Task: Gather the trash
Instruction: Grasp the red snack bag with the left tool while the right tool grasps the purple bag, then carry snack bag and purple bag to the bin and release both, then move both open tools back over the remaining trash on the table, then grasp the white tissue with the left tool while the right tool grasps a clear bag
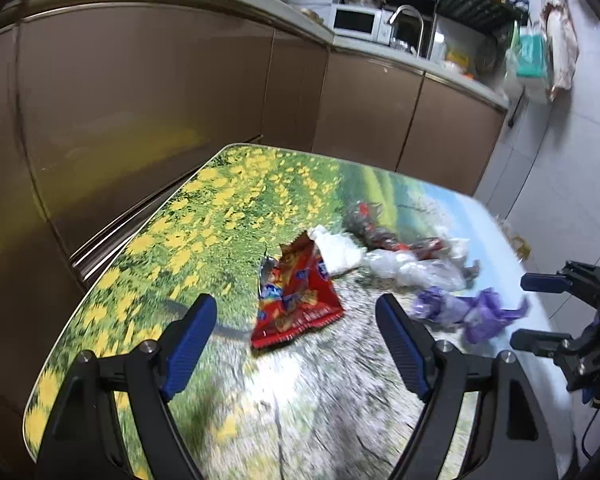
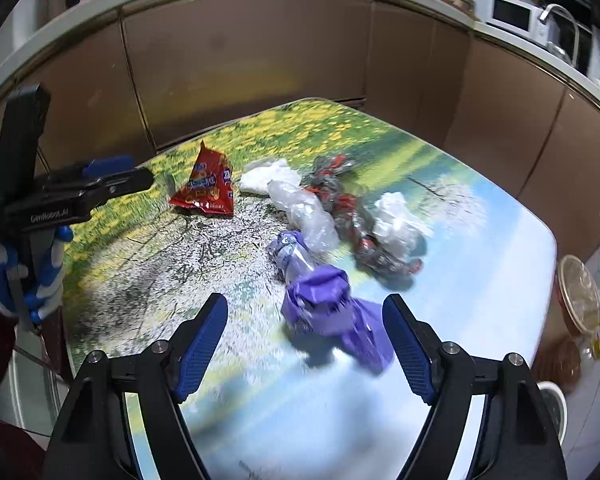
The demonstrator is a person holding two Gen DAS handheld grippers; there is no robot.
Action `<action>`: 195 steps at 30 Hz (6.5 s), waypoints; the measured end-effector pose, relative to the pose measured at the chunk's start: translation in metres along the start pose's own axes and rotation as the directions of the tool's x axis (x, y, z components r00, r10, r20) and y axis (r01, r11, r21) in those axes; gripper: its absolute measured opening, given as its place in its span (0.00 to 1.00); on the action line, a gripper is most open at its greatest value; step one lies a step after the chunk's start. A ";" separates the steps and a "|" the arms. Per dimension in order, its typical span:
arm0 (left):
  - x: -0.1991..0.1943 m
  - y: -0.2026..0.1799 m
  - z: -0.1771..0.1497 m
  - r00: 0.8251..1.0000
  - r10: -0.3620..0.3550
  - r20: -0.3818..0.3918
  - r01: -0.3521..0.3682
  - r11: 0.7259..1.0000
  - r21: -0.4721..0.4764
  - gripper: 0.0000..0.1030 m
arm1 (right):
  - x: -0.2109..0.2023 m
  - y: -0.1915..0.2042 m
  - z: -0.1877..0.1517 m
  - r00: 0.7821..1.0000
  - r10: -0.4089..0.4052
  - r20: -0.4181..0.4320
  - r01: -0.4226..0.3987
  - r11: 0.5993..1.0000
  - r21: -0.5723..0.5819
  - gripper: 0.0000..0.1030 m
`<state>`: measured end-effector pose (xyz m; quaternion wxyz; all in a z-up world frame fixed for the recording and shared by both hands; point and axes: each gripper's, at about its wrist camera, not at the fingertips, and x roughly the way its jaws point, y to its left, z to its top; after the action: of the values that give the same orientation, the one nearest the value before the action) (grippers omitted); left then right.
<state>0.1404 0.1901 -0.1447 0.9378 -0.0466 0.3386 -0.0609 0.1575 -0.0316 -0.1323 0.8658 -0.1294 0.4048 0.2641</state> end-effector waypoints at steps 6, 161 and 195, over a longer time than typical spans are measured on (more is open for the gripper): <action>0.045 0.004 0.008 0.998 -0.003 -0.064 0.003 1.000 -0.006 0.58 | 0.024 -0.005 0.003 0.999 0.009 -0.034 -0.009 1.000 -0.004 0.74; -0.043 -0.058 -0.008 0.998 0.024 0.061 -0.027 0.998 0.058 0.57 | -0.100 -0.041 0.004 0.972 -0.091 0.218 0.047 0.979 0.198 0.63; 0.135 -0.037 0.035 0.969 -0.059 -0.241 0.111 0.972 0.208 0.22 | 0.106 -0.129 0.033 0.991 0.133 0.002 -0.127 0.943 0.308 0.23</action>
<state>0.2629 0.1351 -0.1983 0.8873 0.0504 0.4353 -0.1434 0.3075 -0.0869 -0.1912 0.8523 0.0315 0.4567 0.2531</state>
